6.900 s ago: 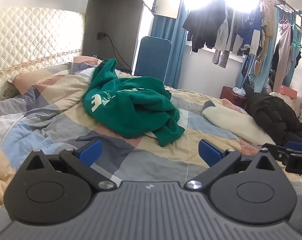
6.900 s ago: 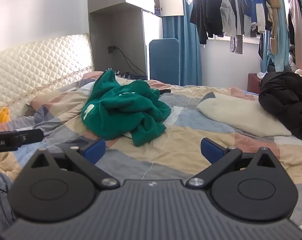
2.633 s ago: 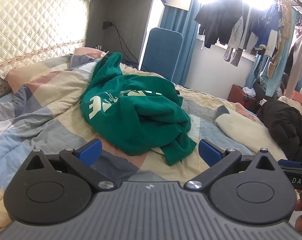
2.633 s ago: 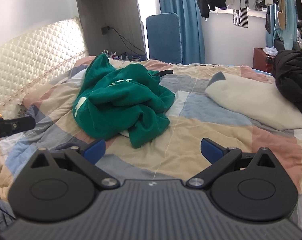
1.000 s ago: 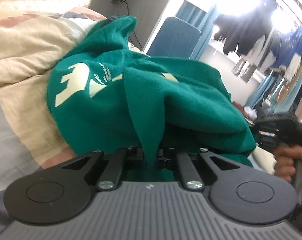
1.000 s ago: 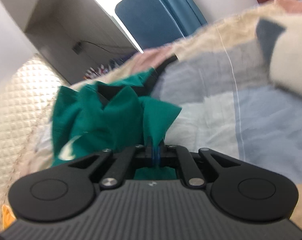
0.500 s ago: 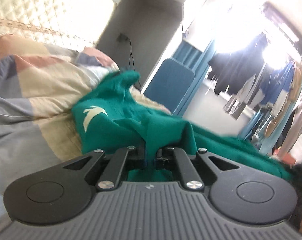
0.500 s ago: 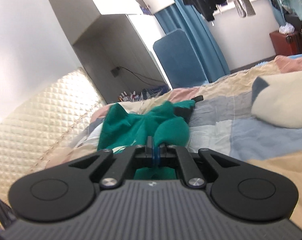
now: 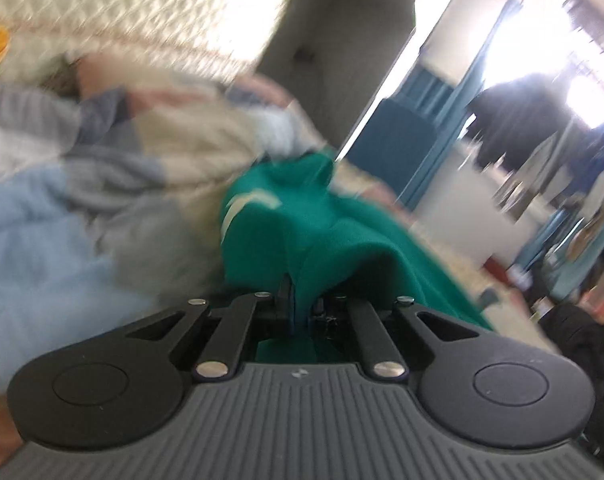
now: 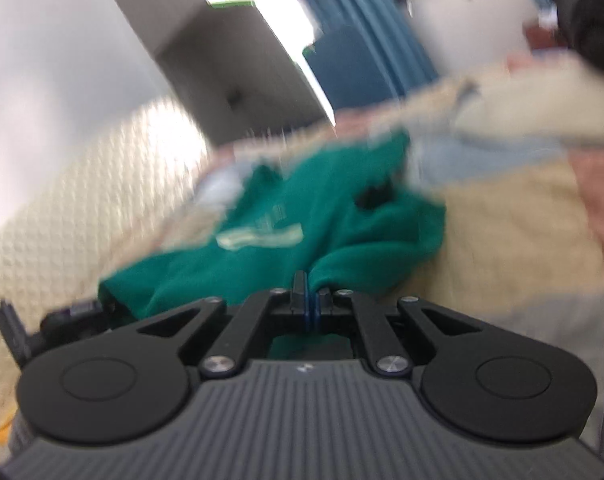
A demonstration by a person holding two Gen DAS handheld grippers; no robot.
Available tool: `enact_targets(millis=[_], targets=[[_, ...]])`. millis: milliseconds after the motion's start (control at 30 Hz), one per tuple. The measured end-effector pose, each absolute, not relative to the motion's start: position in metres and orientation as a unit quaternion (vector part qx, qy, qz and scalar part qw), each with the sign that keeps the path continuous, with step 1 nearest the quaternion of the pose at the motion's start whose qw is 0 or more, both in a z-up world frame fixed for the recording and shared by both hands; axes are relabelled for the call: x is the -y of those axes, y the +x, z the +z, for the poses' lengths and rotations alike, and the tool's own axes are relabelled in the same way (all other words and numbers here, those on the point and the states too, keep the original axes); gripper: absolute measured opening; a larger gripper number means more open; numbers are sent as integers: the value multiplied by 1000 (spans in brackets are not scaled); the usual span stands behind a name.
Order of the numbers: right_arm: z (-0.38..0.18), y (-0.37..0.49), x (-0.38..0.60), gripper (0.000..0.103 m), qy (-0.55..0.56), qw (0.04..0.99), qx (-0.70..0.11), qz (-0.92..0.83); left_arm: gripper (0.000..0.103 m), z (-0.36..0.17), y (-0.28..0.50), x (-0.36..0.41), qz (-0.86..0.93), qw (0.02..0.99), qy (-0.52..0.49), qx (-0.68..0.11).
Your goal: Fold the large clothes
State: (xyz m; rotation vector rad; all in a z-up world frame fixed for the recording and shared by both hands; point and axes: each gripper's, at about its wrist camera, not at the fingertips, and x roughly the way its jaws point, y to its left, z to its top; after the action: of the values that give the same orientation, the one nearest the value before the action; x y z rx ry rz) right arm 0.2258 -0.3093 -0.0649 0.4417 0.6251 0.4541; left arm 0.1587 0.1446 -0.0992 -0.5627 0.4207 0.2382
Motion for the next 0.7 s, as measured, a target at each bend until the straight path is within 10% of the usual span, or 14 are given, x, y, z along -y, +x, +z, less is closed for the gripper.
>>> enact_targets(millis=[200, 267, 433, 600, 700], targets=[[-89, 243, 306, 8, 200, 890, -352, 211, 13, -121, 160, -140, 128, 916, -287, -248], [-86, 243, 308, 10, 205, 889, -349, 213, 42, -119, 160, -142, 126, 915, -287, -255], [-81, 238, 308, 15, 204, 891, -339, 220, 53, -117, 150, -141, 132, 911, -284, -269], [-77, 221, 305, 69, 184, 900, -313, 240, 54, -129, 157, -144, 141, 896, -289, -306], [-71, 218, 296, 70, 148, 911, -299, 241, 55, -140, 164, -150, 145, 884, -303, -326]])
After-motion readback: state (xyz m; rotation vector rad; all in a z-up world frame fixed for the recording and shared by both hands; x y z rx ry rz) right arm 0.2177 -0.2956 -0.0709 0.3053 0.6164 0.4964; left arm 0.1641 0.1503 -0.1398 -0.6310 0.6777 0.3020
